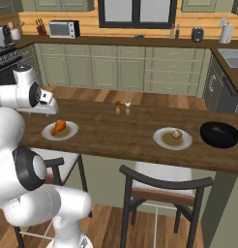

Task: Pick the chicken drumstick and mushroom from their plates and place them in the bowl. Then put the bowl in the fridge.

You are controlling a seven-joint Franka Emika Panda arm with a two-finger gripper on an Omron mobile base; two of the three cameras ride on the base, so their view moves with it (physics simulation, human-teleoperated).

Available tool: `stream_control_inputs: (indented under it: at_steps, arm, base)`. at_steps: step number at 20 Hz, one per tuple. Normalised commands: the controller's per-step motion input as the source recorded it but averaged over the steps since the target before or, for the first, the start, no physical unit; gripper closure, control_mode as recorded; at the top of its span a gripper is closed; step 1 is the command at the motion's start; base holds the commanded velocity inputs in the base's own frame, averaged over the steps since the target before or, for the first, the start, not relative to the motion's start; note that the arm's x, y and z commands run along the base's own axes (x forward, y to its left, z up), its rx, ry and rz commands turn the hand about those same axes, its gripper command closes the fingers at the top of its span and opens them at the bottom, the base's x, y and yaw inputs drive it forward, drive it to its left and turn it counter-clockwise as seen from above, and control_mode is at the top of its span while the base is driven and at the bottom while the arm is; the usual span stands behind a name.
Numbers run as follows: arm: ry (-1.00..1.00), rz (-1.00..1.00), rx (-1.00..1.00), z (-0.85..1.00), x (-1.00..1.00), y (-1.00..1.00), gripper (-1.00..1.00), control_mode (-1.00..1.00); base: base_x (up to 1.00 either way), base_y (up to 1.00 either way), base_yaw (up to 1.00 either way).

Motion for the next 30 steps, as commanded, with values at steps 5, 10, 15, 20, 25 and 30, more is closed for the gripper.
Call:
stream_control_inputs:
  at_steps: [5,10,15,20,25,30]
  arm:
    - [0.03,-0.02,0.0,-0.56,0.63,0.07,-1.0,-1.0]
    - [0.0,0.0,0.0,-0.66,0.43,0.18,-1.0,-1.0]
    - [0.01,0.0,0.0,-0.37,0.39,0.15,-1.0,-1.0]
    - [0.0,0.0,0.0,-0.38,0.27,0.01,-1.0,-1.0]
    - [0.0,0.0,0.0,-0.2,0.2,0.0,-1.0,-1.0]
    - [0.0,0.0,0.0,-0.08,0.07,0.0,-1.0,-1.0]
  base:
    - [0.0,0.0,0.0]
    - [0.0,0.0,0.0]
    - [0.0,0.0,0.0]
    - [0.0,0.0,0.0]
    - [0.0,0.0,0.0]
    - [0.0,0.0,0.0]
